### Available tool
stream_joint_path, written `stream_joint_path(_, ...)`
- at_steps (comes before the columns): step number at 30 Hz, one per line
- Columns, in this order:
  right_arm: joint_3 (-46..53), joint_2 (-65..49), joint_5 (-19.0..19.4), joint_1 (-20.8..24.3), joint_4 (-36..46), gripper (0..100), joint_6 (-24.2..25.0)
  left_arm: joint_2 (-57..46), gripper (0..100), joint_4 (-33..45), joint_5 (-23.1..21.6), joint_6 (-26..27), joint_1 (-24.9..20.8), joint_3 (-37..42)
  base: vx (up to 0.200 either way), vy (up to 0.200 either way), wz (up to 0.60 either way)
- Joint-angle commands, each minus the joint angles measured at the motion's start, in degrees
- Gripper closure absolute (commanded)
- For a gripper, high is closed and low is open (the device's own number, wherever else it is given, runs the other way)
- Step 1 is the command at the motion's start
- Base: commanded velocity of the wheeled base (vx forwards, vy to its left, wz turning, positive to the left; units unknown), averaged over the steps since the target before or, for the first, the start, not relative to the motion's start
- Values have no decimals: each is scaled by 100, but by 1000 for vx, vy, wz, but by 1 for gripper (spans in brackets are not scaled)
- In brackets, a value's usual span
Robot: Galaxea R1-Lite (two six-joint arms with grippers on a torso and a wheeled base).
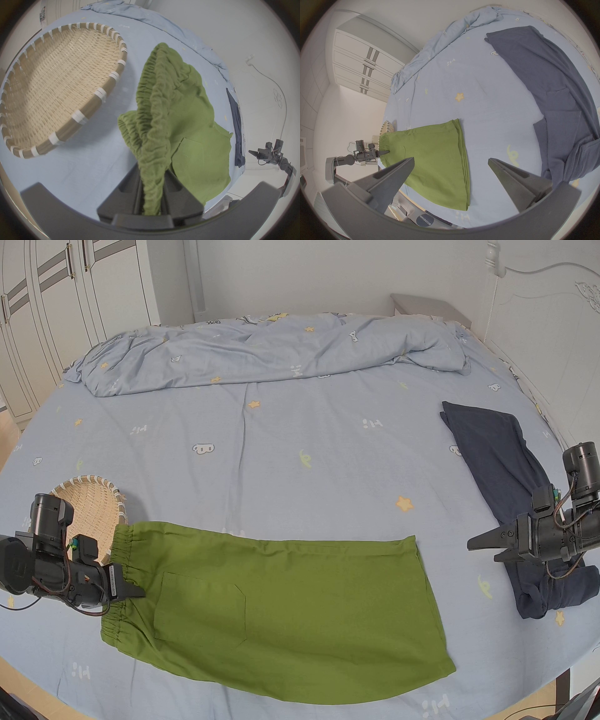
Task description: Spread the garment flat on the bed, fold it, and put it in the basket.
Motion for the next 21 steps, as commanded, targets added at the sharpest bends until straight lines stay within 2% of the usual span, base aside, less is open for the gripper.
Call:
stream_joint_path(1, -1, 29, -1, 64, 3, 0, 8, -42, 100, 108, 19, -6, 114, -172, 0, 0, 0)
stream_joint_path(5, 7, 11, -1, 81, 21, 0, 8, -165, 100, 618, 168, -67, -115, -497, 0, 0, 0)
stream_joint_path(7, 7, 2, -10, 90, 30, 0, 35, -481, 100, 1532, 476, -437, -422, -1130, 0, 0, 0)
stream_joint_path(8, 7, 2, -10, 90, 30, 0, 35, -481, 100, 1532, 476, -437, -422, -1130, 0, 0, 0)
stream_joint_path(10, 7, 2, -10, 99, 47, 0, 35, -683, 100, 2464, 511, -744, -721, -1859, 0, 0, 0)
stream_joint_path(11, -1, -7, -10, 99, 83, 0, 35, -771, 100, 3202, 511, -920, -967, -2439, 0, 0, 0)
stream_joint_path(12, -1, -7, -10, 99, 91, 0, 35, -771, 100, 3255, 511, -929, -985, -2483, 0, 0, 0)
stream_joint_path(14, -28, -7, -10, 99, 153, 0, 35, -771, 100, 4046, 590, -1131, -1398, -3195, 0, 0, 0)
stream_joint_path(17, -54, -15, -10, 81, 170, 0, 35, -718, 100, 4266, 766, -1245, -1714, -3512, 0, 0, 0)
stream_joint_path(19, -54, -15, -10, 81, 170, 0, 35, -543, 100, 4380, 1240, -1570, -2417, -3890, 0, 0, 0)
stream_joint_path(20, -54, -15, -10, 81, 170, 0, 35, -543, 100, 4380, 1240, -1570, -2417, -3890, 0, 0, 0)
stream_joint_path(21, -54, -15, -10, 81, 170, 0, 35, -332, 100, 4415, 1610, -1896, -2918, -4153, 0, 0, 0)
